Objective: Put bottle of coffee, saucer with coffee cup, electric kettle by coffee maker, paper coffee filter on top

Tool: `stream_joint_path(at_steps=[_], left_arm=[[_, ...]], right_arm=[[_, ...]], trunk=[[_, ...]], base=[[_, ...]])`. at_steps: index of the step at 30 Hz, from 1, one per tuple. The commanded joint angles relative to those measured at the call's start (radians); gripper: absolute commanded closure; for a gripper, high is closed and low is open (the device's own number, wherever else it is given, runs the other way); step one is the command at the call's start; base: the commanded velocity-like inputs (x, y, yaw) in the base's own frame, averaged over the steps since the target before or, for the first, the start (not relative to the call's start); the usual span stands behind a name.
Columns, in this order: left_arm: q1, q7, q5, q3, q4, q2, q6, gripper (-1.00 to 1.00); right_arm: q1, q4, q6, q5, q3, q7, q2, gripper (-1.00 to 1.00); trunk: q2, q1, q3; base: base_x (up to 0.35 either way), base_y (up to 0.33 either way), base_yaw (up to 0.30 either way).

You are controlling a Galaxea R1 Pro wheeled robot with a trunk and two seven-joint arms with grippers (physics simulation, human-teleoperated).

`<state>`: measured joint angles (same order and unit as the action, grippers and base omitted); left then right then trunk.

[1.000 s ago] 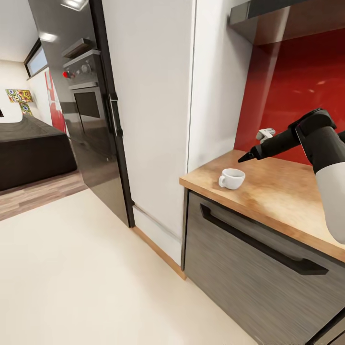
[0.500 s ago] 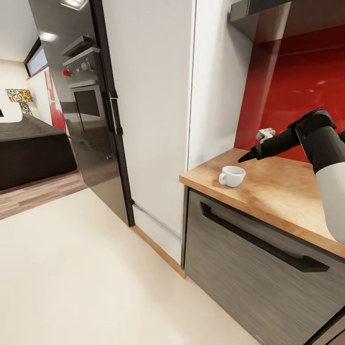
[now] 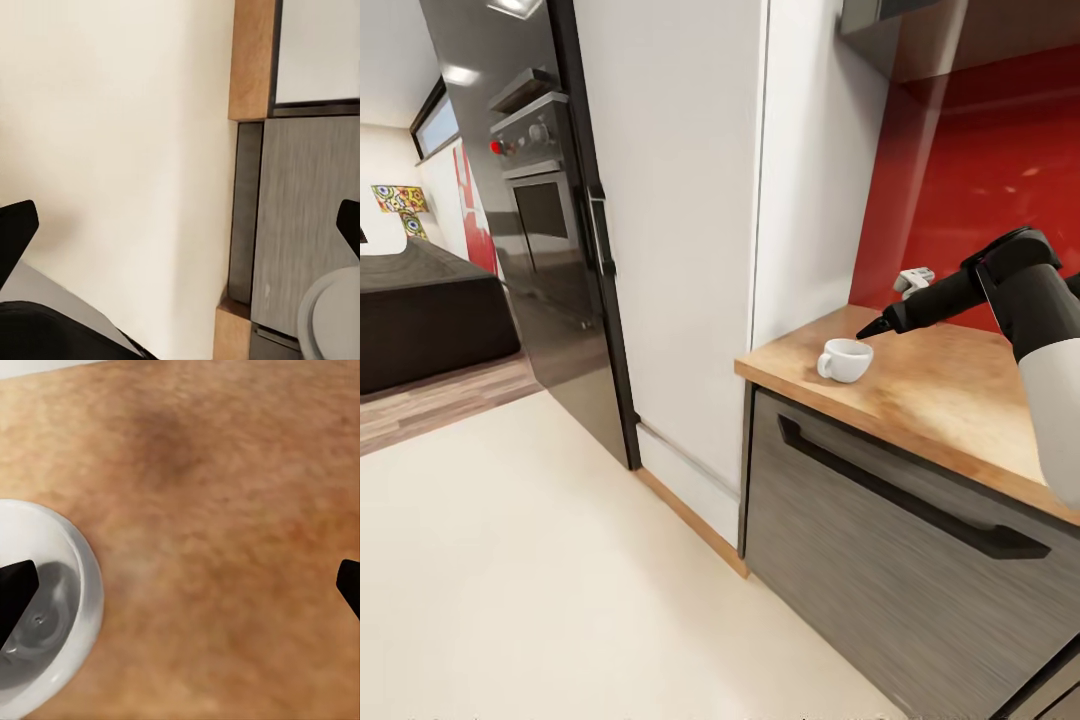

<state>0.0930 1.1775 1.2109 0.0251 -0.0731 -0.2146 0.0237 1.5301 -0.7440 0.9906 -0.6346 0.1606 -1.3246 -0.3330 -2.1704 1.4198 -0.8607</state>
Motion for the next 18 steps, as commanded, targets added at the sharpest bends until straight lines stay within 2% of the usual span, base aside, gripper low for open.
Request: stream_joint_path(at_steps=[1, 4, 18], left_arm=[[0.001, 0.001, 0.002, 0.003, -0.002, 0.000, 0.002, -1.00], [0.001, 0.001, 0.002, 0.003, -0.002, 0.000, 0.002, -1.00], [0.001, 0.001, 0.002, 0.003, -0.002, 0.000, 0.002, -1.00]], right_arm=[[0.001, -0.001, 0.007, -0.010, 0.002, -0.010, 0.000, -1.00], [0.001, -0.002, 0.007, -0.010, 0.002, -0.010, 0.000, -1.00], [0.001, -0.002, 0.007, -0.010, 0.002, -0.010, -0.001, -1.00]], trunk=[[-0.008, 0.004, -0.004], [-0.029, 0.015, -0.013], [-0.029, 0.015, -0.013]], base=[[0.000, 0.000, 0.000], [0.000, 0.000, 0.000], [0.000, 0.000, 0.000]])
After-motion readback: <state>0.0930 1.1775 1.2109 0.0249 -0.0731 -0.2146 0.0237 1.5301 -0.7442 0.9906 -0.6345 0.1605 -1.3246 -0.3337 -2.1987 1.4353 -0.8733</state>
